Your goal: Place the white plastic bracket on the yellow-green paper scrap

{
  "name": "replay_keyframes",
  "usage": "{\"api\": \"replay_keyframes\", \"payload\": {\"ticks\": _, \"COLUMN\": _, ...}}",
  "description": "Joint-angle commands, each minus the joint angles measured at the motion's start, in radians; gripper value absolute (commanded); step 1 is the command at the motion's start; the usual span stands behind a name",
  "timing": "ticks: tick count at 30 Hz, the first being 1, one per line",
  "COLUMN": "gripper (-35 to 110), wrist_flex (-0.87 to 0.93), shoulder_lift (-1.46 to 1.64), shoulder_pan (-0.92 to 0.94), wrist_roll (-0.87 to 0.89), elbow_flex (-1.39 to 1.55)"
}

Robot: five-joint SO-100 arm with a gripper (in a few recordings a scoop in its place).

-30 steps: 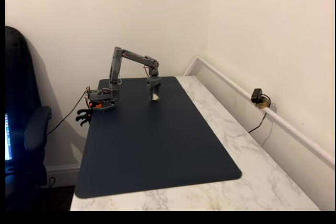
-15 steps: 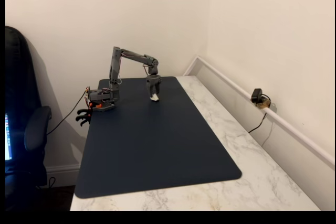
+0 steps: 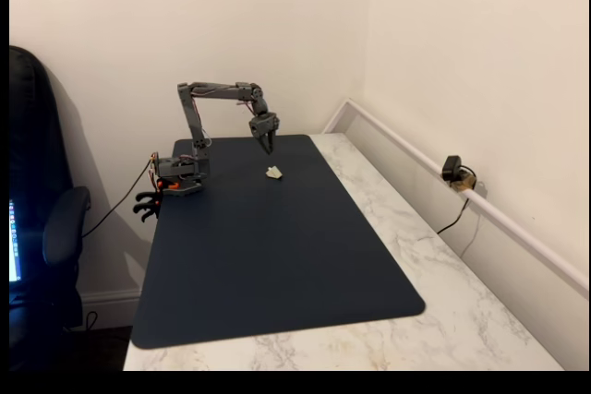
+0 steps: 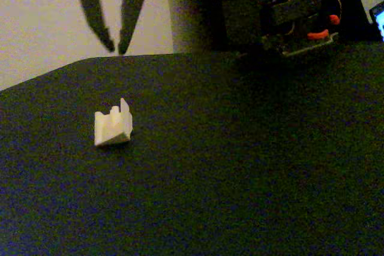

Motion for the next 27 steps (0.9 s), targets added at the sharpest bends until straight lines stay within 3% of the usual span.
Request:
{"api": "replay_keyframes", "payload": {"ticks": 1, "gripper": 0, "wrist_flex": -0.133, "shoulder_lift": 0.238, "shoulder_pan": -0.057, "wrist_roll": -0.058, "elbow_flex": 0.186}}
{"api": "replay_keyframes", "payload": {"ticks": 8, "gripper": 0, "wrist_flex": -0.333, "shoulder_lift": 0.629, "shoulder_pan": -0.110, "wrist_roll": -0.247, "elbow_flex": 0.557}}
{"api": "replay_keyframes", "payload": {"ticks": 14, "gripper": 0, "wrist_flex": -0.287, "shoulder_lift": 0.830, "shoulder_pan": -0.100, "wrist_roll": -0.348, "elbow_flex": 0.707}}
{"api": "replay_keyframes", "payload": {"ticks": 27, "gripper": 0, "wrist_flex": -0.232, "shoulder_lift": 0.871, "shoulder_pan": -0.097, "wrist_roll": -0.554, "elbow_flex": 0.810}}
